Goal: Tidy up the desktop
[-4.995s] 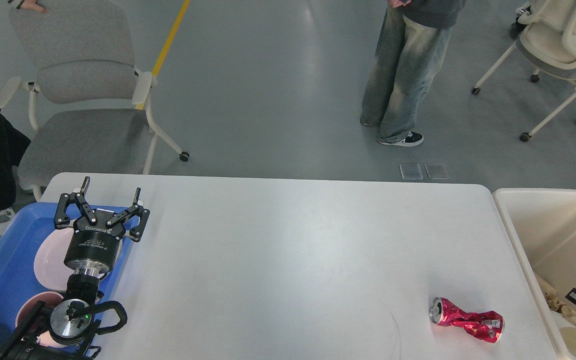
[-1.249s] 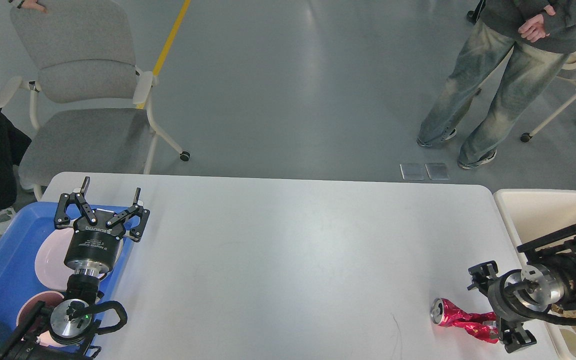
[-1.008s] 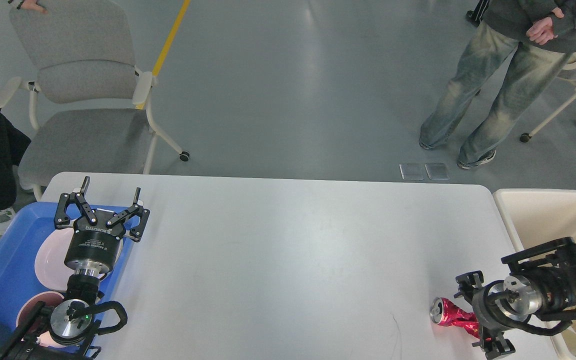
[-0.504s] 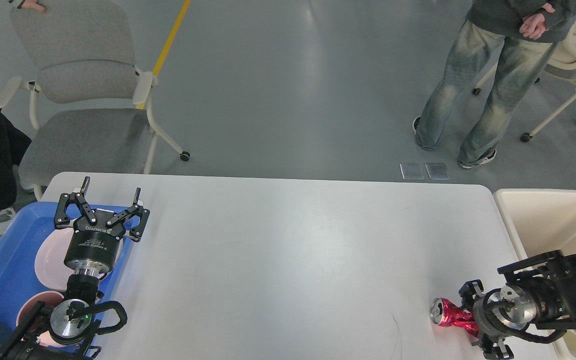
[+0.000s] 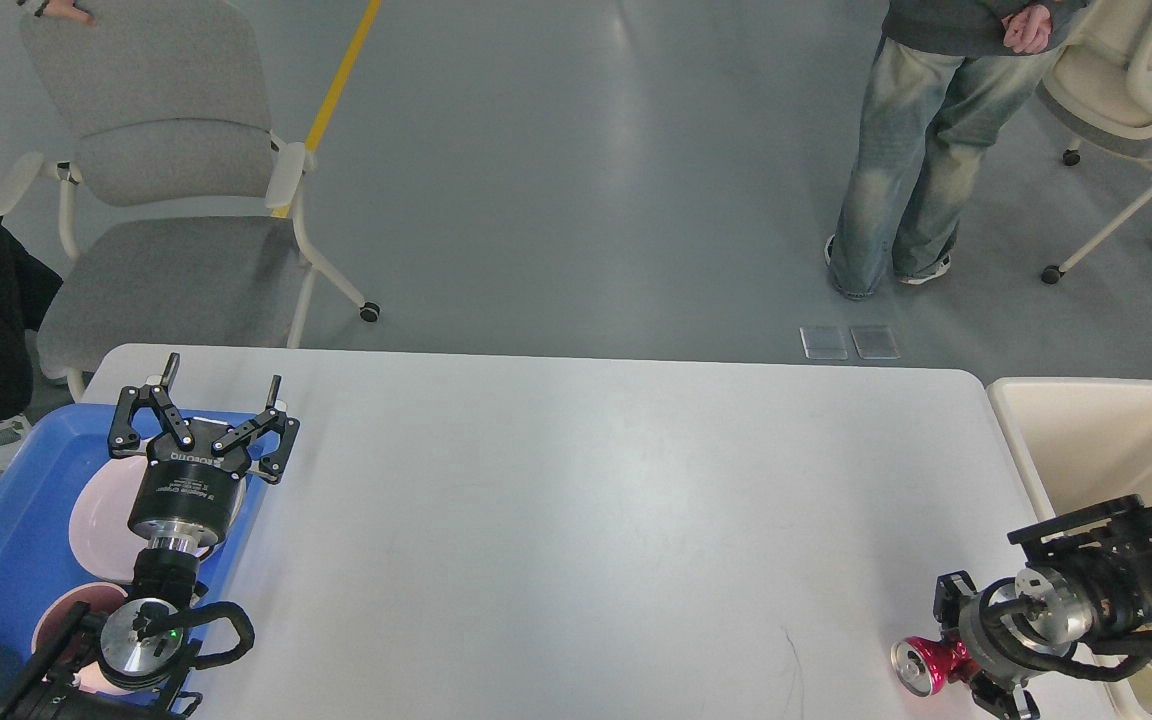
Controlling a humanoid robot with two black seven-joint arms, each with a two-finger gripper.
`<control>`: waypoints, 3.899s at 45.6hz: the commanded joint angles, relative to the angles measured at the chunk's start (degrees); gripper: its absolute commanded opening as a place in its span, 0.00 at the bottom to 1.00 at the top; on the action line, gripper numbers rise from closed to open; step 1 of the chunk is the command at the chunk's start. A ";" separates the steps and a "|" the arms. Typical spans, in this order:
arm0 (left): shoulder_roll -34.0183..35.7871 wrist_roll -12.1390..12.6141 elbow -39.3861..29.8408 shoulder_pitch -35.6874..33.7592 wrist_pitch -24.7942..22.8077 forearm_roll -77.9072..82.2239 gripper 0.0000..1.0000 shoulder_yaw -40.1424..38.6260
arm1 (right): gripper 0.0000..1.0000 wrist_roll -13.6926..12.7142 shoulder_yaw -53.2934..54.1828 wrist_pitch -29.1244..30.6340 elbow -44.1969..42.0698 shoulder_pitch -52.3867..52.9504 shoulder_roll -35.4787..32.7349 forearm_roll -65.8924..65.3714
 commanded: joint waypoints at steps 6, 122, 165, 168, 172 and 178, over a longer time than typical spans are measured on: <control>0.00 0.00 0.00 0.00 -0.09 0.01 0.96 0.00 | 0.00 0.02 -10.74 13.71 11.55 18.96 -2.56 -15.40; 0.00 0.00 0.00 0.00 0.00 0.01 0.96 0.00 | 1.00 0.81 6.72 6.25 -77.29 -39.90 10.71 -27.98; 0.00 -0.09 0.00 0.00 -0.09 0.01 0.96 0.00 | 1.00 8.52 89.25 6.51 -39.06 -22.57 2.18 -31.66; 0.00 -0.09 0.00 0.00 0.00 0.01 0.96 0.00 | 1.00 16.95 93.30 6.51 -37.05 -26.26 2.80 -36.49; 0.00 -0.09 0.00 0.00 0.00 -0.08 0.96 0.00 | 1.00 25.93 98.13 6.51 -32.39 -32.24 4.47 -40.11; 0.00 -0.09 0.00 0.00 0.00 -0.08 0.96 0.00 | 1.00 34.03 108.50 7.30 -24.83 -42.26 8.16 -41.34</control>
